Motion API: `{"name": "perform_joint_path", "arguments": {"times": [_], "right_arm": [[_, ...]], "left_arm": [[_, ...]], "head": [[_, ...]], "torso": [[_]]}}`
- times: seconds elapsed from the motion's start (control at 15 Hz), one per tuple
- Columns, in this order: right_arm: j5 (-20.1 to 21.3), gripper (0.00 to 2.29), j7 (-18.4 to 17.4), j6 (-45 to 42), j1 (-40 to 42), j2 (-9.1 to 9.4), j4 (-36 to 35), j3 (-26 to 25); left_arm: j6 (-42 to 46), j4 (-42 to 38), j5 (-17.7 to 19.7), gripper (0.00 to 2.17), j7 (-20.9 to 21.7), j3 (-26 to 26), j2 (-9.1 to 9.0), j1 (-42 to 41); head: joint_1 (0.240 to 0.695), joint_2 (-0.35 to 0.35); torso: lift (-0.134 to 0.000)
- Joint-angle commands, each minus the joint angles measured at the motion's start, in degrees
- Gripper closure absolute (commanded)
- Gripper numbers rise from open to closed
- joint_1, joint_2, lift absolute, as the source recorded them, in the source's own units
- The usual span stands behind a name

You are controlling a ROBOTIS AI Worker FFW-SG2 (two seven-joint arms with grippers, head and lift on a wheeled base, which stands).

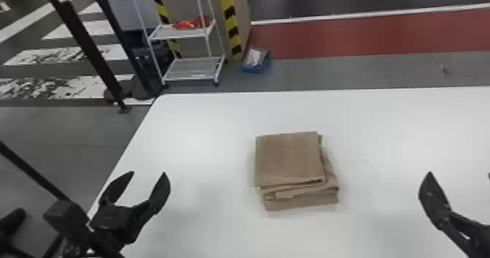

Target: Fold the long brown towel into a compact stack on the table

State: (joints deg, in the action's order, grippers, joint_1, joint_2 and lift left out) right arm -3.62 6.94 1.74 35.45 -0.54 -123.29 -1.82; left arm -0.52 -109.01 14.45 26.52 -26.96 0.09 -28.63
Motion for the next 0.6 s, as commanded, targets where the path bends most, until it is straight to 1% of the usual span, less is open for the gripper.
{"name": "perform_joint_path", "arguments": {"times": [0.0, 0.53], "right_arm": [[0.28, 0.09, 0.00, -0.20, 0.15, 0.01, -0.02, 0.15], [0.46, 0.09, -0.17, 0.15, 1.03, 0.01, -1.16, 0.15]], "left_arm": [[0.20, -0.06, 0.32, 0.12, 0.11, -0.28, -0.24, -0.63], [0.38, -2.17, 0.85, 0.12, 0.20, -0.19, -0.24, -2.57]], "head": [[0.695, 0.242], [0.695, 0.248]], "torso": [[-0.124], [-0.124]]}}
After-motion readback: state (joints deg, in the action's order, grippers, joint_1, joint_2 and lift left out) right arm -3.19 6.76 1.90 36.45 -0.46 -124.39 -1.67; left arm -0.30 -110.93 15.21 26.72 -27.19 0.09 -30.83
